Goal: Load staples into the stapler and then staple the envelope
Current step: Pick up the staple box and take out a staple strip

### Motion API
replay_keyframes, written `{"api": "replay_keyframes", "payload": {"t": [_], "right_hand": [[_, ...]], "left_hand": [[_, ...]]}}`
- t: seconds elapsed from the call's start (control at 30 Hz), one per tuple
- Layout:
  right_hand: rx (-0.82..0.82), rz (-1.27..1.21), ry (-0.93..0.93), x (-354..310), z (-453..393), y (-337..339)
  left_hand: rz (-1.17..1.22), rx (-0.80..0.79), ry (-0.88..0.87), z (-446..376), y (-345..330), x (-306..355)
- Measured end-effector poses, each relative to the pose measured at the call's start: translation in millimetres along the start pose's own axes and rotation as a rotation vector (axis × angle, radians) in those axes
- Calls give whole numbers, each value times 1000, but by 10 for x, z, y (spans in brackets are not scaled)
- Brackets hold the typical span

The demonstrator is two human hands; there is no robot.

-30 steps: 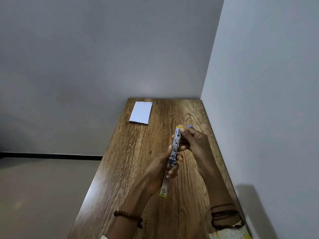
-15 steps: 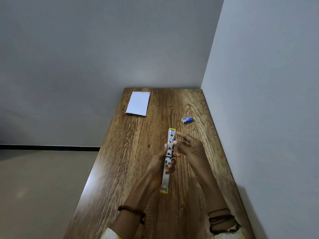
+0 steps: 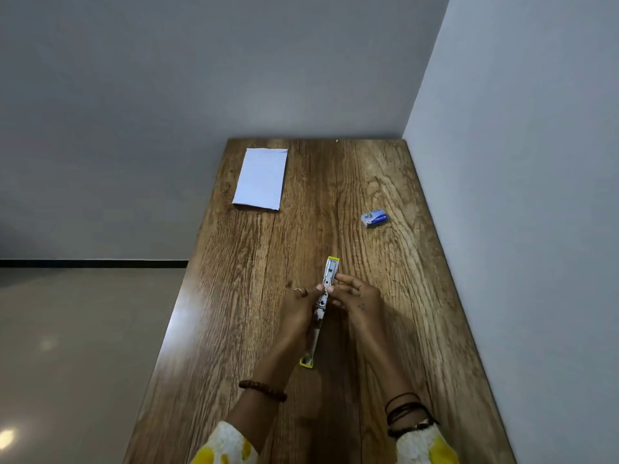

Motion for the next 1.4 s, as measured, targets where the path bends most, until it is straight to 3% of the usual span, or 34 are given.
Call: {"api": "replay_keyframes", "payload": {"t": [0.17,0.53,0.67,0.83,0.93,1.1,1.3,1.4], "right_hand": [[41,146,24,64,-255,-63],[47,406,89,1,-430,32],[112,473,159,-118,-593,159],[384,620,316,-470,-1016,435],[390,727,271,-477,-1315,478],[395,908,294,-398,-1412,439],[332,644,275,-208,-883,498],[283,435,170,-195,-586,552]], "left_hand": [[-342,147,-166,-291,87,112],[-393,149,-261,-494,48,203],[-549,254,-499,-579,13,472],[-708,27,-726,-929,-523,962],[-755,-74,-697,-1166,-889,1051],[-751,-128,-499,-1269,-1126,926],[-473,-103,-291,-927,-802,595],[-167,-101,-191,-578,-619,506]]}}
Point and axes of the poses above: each hand's wrist, its own z-axis away from the middle knuckle, its own y-axis out of the back of the hand, x = y × z, the point moved 6 cm from there along -z, towards the middle knuckle, and after that the axes turned 1 degree about -z, right-handed, at the moved point
